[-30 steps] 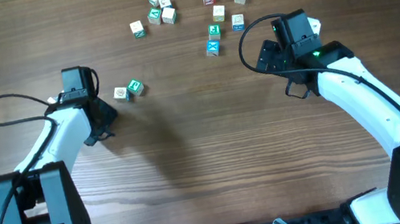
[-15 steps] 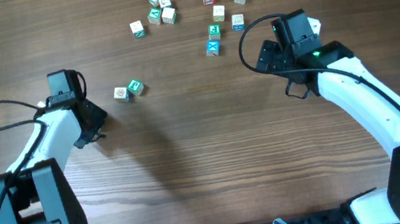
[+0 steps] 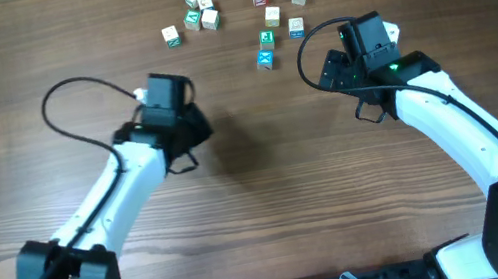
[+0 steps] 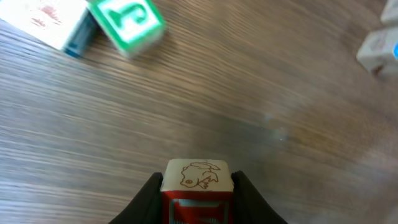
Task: Form a circle
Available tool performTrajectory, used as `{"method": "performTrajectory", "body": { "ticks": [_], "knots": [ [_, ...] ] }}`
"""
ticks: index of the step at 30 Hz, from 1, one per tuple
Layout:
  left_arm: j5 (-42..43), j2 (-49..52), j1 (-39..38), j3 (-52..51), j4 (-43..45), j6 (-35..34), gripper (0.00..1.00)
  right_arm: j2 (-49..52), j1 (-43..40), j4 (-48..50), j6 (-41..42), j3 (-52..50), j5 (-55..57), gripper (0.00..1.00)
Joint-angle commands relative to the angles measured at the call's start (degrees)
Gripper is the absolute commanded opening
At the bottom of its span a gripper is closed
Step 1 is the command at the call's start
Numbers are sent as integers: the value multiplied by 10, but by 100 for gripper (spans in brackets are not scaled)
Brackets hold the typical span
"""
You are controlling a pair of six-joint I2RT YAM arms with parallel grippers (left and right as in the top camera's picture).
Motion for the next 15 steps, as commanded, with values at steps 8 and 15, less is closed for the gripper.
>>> {"method": "performTrajectory", "body": {
  "ticks": [8,15],
  "knots": [
    [-120,72,-7,-2,-3,-48,23,-4,1,1,5,0,10,100],
    [-130,83,27,-2,-3,-48,23,-4,1,1,5,0,10,100]
  ]
}}
